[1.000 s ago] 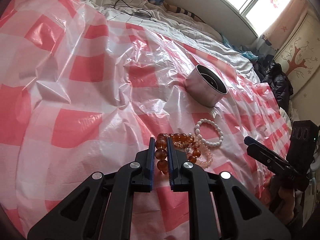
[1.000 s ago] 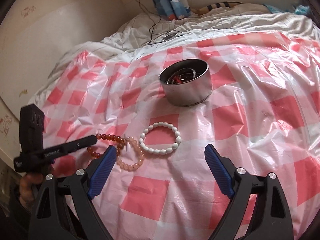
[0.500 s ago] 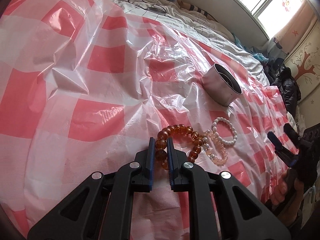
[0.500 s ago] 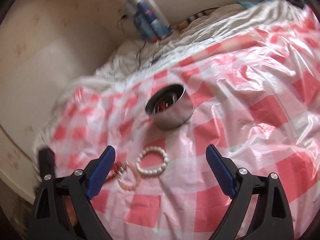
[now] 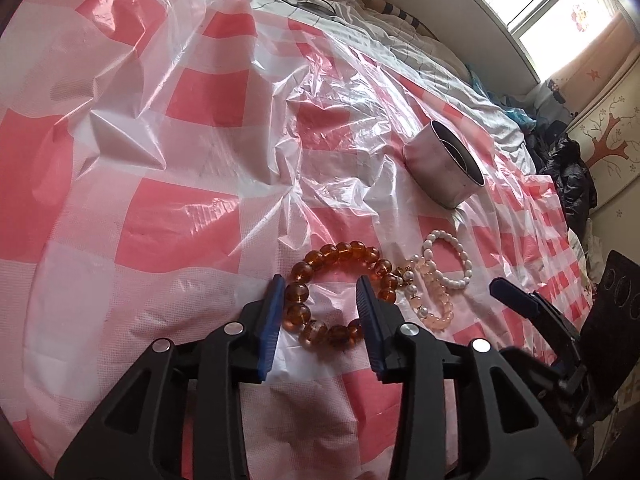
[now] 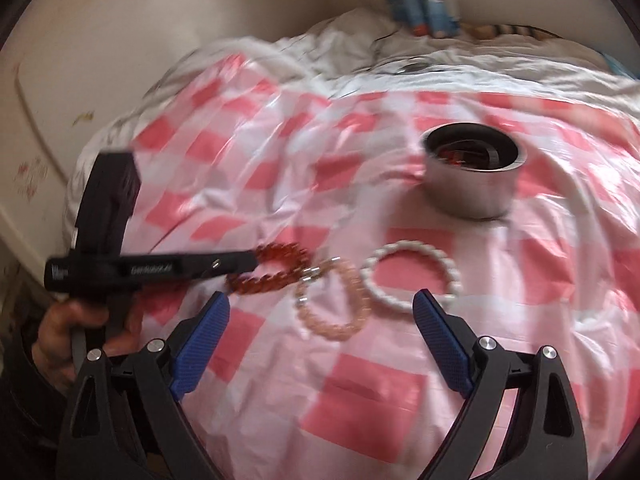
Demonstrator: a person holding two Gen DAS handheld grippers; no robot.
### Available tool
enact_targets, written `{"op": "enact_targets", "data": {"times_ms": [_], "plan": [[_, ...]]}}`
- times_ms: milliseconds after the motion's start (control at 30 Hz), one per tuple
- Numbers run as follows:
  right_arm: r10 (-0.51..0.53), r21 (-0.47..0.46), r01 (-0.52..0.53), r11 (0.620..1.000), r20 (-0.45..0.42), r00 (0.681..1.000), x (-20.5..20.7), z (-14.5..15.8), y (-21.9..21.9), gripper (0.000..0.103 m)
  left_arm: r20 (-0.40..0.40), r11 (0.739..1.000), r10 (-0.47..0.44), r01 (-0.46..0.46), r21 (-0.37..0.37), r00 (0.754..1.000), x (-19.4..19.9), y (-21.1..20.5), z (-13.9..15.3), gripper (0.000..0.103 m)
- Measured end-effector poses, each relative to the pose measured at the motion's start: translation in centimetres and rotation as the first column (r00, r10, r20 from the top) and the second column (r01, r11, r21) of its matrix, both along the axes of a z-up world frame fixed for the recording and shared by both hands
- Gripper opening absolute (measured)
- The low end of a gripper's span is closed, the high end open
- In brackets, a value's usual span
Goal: Organize jewelry
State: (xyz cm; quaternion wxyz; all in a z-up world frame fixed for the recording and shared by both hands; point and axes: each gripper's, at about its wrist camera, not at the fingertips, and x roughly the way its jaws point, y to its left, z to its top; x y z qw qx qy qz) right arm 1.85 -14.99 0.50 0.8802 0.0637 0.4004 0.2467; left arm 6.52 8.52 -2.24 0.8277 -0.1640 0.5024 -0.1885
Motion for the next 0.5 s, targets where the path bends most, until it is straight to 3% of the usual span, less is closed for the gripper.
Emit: {"op": "enact_targets", "data": {"times_ms": [200, 300, 367, 500], "plan": [[0.046, -0.069, -0.046, 0.997, -0.002, 0.999, 0.9, -1.2, 2.5, 0.089, -0.008, 1.0, 0.009, -0.009, -0.026, 1.0, 0.3, 0.1, -0.1, 0.041], [0.044, -0.084, -0.051, 0.995, -0.074, 0.996, 2.1, -2.3, 2.6, 0.089, -0.003, 1.0, 0.0, 0.0, -0.012, 1.0, 0.3, -0.3, -0.1, 0.044], [0.083, -0.045, -0.092, 0.995, -0.18, 0.98, 2.6, -3.3, 2.6, 0.091, 0.01, 1.0, -0.019, 0.019, 0.003, 1.0, 0.3, -0.7, 0.1, 0.044], [0.127, 0.109, -0.108, 0.988, -0.19, 0.974, 1.5, -2.0, 0.4, 0.091, 0.012, 1.0, -0.027, 0.027, 0.0, 1.0, 0.4, -1.1, 0.3, 0.044]]}}
